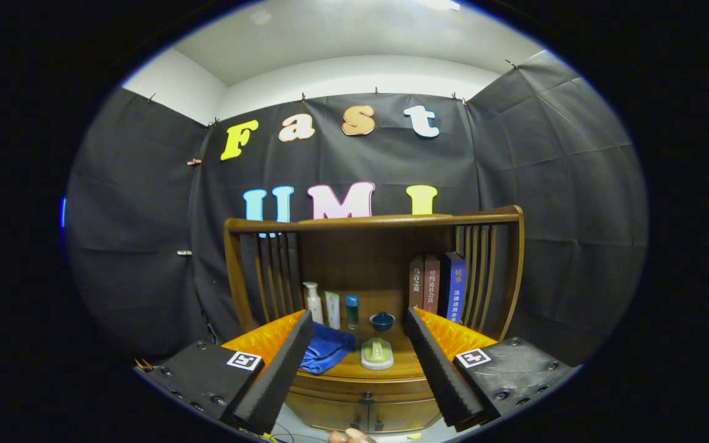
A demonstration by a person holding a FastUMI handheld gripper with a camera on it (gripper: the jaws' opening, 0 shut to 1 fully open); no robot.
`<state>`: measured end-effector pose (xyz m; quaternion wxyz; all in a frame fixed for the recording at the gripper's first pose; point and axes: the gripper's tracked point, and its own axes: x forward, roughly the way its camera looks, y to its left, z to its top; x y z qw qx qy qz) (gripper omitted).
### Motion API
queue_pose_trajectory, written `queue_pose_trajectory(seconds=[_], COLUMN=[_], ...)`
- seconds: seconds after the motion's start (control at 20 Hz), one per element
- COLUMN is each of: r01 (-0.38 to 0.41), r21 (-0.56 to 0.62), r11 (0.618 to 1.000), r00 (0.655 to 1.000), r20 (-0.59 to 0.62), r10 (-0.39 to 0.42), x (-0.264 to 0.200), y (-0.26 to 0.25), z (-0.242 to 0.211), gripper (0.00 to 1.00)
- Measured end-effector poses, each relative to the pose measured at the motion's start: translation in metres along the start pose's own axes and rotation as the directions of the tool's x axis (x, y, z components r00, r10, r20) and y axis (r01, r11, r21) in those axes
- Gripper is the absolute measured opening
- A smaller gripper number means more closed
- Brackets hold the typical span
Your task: Pull open the drawer, take out the items inside it, and place them on the countertop above the cabinet.
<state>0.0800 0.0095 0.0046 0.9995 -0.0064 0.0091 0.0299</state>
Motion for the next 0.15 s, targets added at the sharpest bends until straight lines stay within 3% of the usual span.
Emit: queue_pose_trajectory(seconds=[0.15], r01=[0.012], r21=[-0.011], r11=[1.000], r00=[1.000], r20=[-0.005], r10=[-0.012], x=[-0.0153], y=[-0.0024], z=[0.0071], gripper=[0.98])
